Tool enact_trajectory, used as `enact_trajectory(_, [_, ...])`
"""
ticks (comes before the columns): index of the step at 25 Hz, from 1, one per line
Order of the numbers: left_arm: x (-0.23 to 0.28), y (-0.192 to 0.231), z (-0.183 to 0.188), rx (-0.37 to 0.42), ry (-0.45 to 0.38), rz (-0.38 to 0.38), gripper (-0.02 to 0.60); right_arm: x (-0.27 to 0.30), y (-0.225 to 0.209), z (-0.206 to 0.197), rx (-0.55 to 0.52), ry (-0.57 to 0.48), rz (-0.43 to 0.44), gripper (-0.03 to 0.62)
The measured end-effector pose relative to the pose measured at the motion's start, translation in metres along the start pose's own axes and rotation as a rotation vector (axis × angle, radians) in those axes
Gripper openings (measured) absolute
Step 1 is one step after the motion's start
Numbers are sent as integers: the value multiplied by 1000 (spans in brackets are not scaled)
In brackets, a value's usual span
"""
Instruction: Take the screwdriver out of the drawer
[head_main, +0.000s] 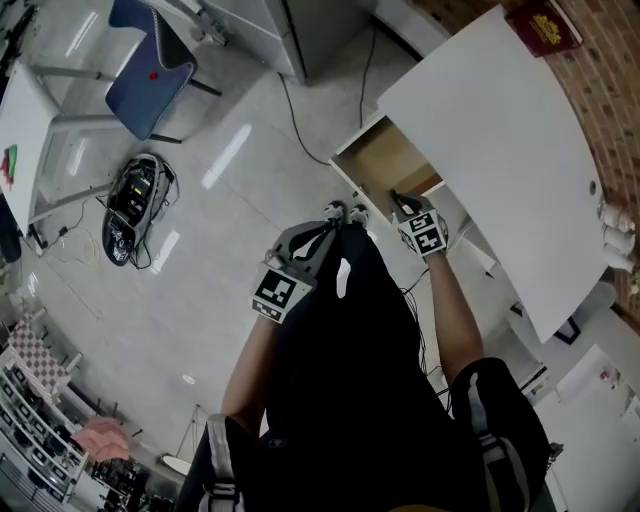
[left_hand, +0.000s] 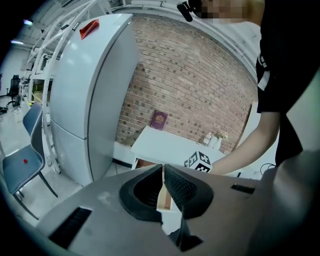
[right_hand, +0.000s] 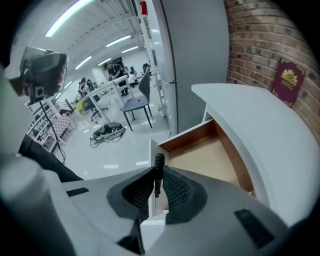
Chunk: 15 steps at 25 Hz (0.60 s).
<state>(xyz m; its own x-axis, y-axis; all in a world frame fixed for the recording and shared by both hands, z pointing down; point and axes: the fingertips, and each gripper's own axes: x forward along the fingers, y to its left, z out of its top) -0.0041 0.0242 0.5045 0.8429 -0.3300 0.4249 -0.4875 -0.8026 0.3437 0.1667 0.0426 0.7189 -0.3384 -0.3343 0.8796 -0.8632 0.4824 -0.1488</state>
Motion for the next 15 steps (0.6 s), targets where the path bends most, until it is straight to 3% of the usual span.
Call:
enact_trajectory(7, [-12,1,1,62,16,-73,25,-61,24,10,25,-88,-80,110])
enact_trajectory(15, [-7,-15,27,157,0,-159,25,-125,51,31,31,-267,-182,110])
